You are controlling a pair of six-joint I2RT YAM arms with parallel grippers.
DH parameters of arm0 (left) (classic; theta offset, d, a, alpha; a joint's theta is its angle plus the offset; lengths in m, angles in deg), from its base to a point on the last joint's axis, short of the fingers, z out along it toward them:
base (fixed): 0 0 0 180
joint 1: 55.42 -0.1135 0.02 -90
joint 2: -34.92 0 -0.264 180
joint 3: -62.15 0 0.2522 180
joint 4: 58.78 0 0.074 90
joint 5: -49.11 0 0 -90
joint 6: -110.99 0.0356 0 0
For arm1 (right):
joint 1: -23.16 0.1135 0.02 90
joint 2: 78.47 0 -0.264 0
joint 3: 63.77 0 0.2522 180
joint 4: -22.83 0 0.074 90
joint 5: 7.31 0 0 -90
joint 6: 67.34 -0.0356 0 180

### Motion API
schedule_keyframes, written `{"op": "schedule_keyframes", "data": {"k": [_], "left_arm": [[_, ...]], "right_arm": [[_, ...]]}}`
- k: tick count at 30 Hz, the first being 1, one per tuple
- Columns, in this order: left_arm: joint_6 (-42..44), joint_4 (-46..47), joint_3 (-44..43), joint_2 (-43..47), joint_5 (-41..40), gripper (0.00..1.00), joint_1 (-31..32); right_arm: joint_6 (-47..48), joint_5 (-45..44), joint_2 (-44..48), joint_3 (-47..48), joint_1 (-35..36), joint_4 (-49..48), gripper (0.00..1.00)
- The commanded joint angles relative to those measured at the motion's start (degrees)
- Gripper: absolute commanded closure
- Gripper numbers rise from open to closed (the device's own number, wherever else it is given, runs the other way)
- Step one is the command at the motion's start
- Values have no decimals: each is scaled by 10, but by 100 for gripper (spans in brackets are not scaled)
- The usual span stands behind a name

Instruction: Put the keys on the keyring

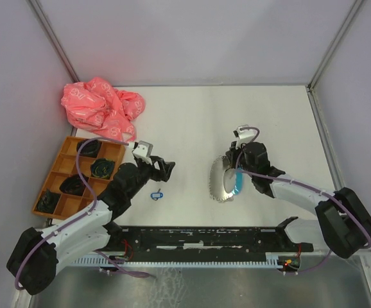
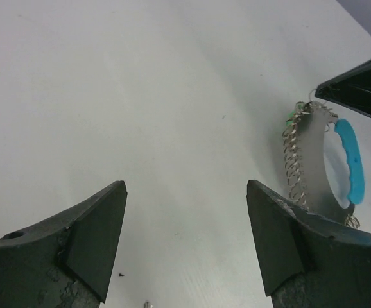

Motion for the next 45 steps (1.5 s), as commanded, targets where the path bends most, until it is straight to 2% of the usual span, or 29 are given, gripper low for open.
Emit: {"op": "schedule_keyframes", "data": {"k": [1, 4, 8, 11, 16, 19, 20, 21, 26, 31, 35, 41, 45], "left_arm": [[-68, -43, 7, 20, -94, 17, -15], [-88, -70, 8, 27, -115, 15, -24], [-117, -103, 6, 47, -127, 13, -34], [-134, -139, -7, 77, -134, 10, -34], [-176, -225, -42, 140, -141, 1, -35], [-190, -299, -78, 186, -140, 1, -35], [-190, -322, -92, 200, -141, 1, -34], [-187, -342, -107, 216, -141, 1, -35], [-146, -444, -197, 272, -148, 1, -35], [-81, -489, -261, 312, -125, 1, -35], [-67, -486, -256, 355, -130, 1, -35], [-64, -472, -199, 403, -178, 1, -35], [-63, -472, -195, 408, -185, 1, -35]], "right_arm": [[-85, -105, -48, 32, -30, -6, 95], [-115, -122, -86, 38, -50, -14, 92], [-125, -133, -97, 43, -62, -13, 77], [-124, -136, -75, 57, -67, 43, 61], [-118, -162, -3, 133, -67, 235, 30], [-102, -178, 67, 161, -67, 327, 18], [-95, -175, 98, 163, -67, 343, 5], [-92, -171, 128, 163, -67, 357, 1], [-81, -153, 293, 160, -67, 413, 0], [-44, -163, 378, 180, -67, 508, 0], [-24, -178, 418, 189, -67, 558, 0], [-16, -176, 488, 141, -67, 529, 0], [-16, -171, 490, 140, -67, 527, 0]]}}
